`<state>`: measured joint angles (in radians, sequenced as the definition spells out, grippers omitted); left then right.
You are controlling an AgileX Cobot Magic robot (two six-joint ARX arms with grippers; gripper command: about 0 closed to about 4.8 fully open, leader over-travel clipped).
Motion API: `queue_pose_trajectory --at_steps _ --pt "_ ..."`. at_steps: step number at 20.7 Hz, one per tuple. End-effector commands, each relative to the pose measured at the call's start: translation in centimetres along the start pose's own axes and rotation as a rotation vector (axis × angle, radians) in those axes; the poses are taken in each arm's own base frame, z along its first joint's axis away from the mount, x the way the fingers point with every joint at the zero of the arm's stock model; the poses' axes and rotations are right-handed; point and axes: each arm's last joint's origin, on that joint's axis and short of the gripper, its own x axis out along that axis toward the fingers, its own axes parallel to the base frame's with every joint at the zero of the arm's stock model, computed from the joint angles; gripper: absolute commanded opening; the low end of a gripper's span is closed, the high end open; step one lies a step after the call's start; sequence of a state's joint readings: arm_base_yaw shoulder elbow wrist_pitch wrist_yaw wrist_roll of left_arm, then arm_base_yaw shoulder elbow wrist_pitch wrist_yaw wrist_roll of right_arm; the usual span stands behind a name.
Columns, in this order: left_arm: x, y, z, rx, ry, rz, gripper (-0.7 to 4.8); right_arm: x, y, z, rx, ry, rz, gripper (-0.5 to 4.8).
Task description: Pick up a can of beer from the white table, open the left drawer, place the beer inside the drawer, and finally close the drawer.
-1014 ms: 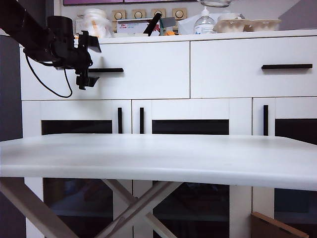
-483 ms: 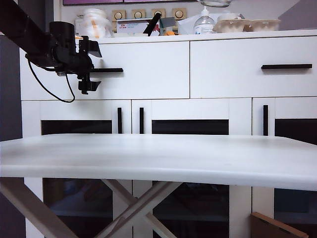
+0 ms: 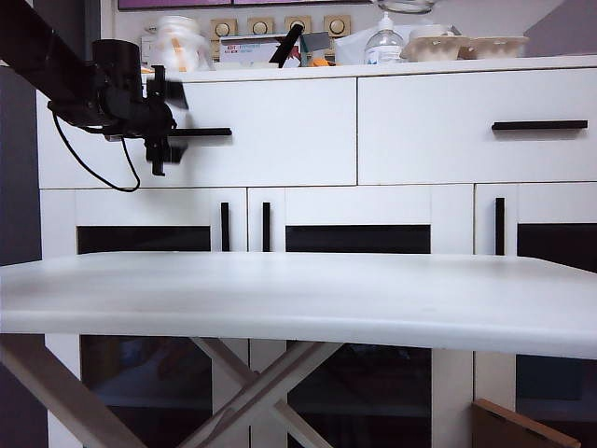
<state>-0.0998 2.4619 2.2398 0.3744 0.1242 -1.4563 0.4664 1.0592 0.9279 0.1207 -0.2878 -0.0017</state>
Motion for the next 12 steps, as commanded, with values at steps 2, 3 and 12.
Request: queue_pose_trajectory --at_steps 2,3,12 --pt "-0.01 -0.49 0.01 0.018 -0.017 -0.022 -0.12 -0.26 0.10 1.17 -0.025 -0.076 0.003 0.53" --pt "0.00 -0.50 -0.03 0.038 -0.016 -0.023 -0.07 -0.26 0.10 1.17 -0.025 -0.076 0.003 0.53" --pt "0.10 -0.67 -0.42 0.150 -0.014 -0.260 -0.07 -0.27 0.09 1.17 -0.026 -0.076 0.001 0.53"
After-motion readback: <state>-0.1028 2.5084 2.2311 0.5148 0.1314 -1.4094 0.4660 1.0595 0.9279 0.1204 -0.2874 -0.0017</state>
